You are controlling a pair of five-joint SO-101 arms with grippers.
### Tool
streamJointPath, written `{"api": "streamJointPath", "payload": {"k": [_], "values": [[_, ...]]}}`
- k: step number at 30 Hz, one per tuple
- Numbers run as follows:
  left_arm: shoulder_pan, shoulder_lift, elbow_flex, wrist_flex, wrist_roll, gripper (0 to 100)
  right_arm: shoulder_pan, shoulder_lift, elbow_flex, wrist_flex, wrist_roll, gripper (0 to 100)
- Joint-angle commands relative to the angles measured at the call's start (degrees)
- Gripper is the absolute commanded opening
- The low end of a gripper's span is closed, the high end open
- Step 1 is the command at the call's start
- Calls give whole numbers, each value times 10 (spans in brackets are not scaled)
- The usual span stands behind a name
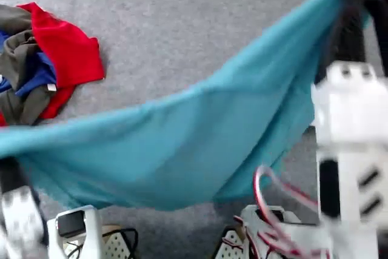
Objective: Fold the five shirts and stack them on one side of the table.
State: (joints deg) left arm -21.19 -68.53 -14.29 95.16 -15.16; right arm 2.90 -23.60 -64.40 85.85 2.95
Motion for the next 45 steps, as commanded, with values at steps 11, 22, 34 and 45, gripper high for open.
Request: {"api": "streamJointPath", "payload": {"k": [11, 22, 34, 45], "values": [[99, 42, 532, -529, 59, 29, -58, 164, 250, -229, 0, 14], [98, 371, 451, -815, 59, 29, -59, 386, 274, -535, 28, 14], [80, 619, 215, -694, 59, 29, -71, 587, -20, -324, 58, 14], [87, 620, 215, -437, 54, 29, -84, 606, -181, 98, 185, 14]]}}
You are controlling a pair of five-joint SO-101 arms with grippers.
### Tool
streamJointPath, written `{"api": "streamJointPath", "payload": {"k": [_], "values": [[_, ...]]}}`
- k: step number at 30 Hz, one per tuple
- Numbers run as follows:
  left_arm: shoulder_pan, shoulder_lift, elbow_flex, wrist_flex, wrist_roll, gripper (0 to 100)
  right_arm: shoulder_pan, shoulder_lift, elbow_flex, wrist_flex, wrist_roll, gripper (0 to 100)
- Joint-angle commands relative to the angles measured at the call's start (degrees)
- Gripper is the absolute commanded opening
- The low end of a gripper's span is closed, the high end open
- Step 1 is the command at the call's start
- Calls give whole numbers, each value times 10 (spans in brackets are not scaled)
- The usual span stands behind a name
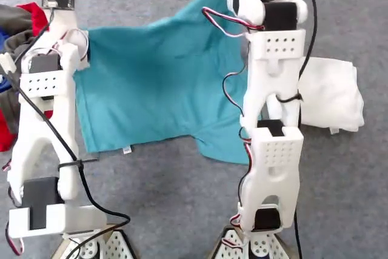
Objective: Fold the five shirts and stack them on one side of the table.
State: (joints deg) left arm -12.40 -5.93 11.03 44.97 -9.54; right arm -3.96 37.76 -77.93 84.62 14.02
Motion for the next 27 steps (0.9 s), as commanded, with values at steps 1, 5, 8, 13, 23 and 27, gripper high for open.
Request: {"api": "streamJointPath", "payload": {"k": [1, 5, 8, 13, 23, 27], "values": [[0, -6, -37, 86, -15, 29, -15, -7, -53, 146, 93, 14], [16, -6, 1, 126, -63, 29, 4, -14, -58, 166, 79, 14], [36, -7, 59, 126, -88, 29, 1, -35, 11, 167, 79, 14], [37, -7, 117, 120, -93, 29, -1, -153, 245, 165, 81, 14], [73, -128, 325, 60, -102, 29, 4, -376, 587, 142, 98, 14], [67, -237, 412, 20, -123, 29, 4, -436, 669, 146, 113, 14]]}}
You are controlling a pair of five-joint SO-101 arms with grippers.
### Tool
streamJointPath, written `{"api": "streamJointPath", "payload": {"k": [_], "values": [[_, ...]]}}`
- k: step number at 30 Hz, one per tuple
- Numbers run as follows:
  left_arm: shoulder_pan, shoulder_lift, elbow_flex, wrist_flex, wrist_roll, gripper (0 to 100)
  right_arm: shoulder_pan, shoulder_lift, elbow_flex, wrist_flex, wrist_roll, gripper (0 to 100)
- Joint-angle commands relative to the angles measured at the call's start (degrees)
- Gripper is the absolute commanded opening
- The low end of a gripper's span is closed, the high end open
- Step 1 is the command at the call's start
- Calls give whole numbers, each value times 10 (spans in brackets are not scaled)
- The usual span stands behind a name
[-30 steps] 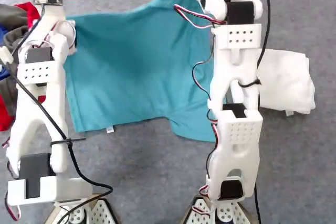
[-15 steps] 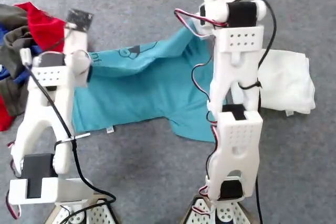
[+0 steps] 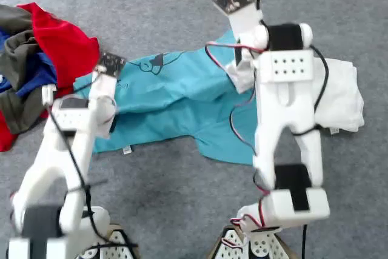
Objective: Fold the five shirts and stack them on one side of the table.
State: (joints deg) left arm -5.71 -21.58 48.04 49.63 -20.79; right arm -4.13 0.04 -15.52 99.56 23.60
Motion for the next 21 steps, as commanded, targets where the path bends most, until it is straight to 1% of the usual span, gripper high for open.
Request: {"api": "streamJointPath", "payload": {"k": [1, 5, 7, 10, 14, 17, 21], "values": [[-7, -103, 53, -31, -9, 29, 5, -74, 65, -4, 24, 14], [-48, -130, 66, -31, -10, 29, 6, -139, 135, -4, 42, 14], [-52, -130, 73, -27, -11, 29, 6, -167, 167, -4, 49, 14], [-20, -135, 109, -27, -35, 29, 8, -198, 212, -4, 60, 14], [23, -135, 179, -63, -62, 29, 51, -223, 250, -7, 84, 14], [25, -135, 193, -76, -60, 29, 92, -236, 268, -3, 127, 14], [4, -135, 190, -81, -62, 29, 101, -262, 326, 4, 178, 14]]}}
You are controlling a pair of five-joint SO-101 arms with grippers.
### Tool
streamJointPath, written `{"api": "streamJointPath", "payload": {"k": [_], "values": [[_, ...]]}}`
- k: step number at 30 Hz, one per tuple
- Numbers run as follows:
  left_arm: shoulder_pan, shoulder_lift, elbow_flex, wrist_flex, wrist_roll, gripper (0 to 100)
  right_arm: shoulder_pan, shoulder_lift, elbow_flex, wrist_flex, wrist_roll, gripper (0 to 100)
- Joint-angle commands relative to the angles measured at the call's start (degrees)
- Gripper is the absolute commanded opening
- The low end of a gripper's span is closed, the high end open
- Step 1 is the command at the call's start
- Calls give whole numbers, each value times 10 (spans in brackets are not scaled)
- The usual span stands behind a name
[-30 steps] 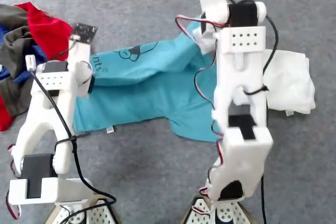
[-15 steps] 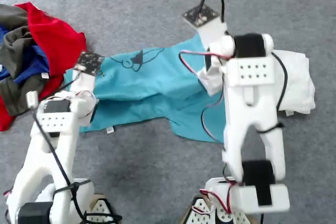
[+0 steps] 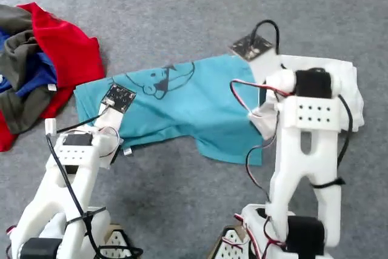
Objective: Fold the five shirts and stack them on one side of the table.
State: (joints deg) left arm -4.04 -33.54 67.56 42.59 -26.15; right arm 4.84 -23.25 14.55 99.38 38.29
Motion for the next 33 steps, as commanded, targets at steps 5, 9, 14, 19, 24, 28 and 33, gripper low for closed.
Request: {"api": "streamJointPath", "payload": {"k": [5, 9, 14, 19, 24, 28, 33], "values": [[-84, -11, -18, -60, -9, 29, -4, -76, 97, 2, 47, 14], [-93, -11, -14, -62, -10, 29, 0, -81, 157, -37, 45, 15], [-55, -11, 6, -37, -10, 29, 1, -81, 240, -142, 43, 15], [-42, -11, 18, -36, -10, 29, 1, -81, 263, -200, 43, 15], [-38, -11, 14, 14, -71, 29, 1, -81, 263, -209, 46, 15], [-55, -11, 13, 61, -149, 31, 1, -81, 262, -209, 47, 15], [-88, -14, 13, 69, -183, 70, 1, -85, 261, -205, 47, 119]]}}
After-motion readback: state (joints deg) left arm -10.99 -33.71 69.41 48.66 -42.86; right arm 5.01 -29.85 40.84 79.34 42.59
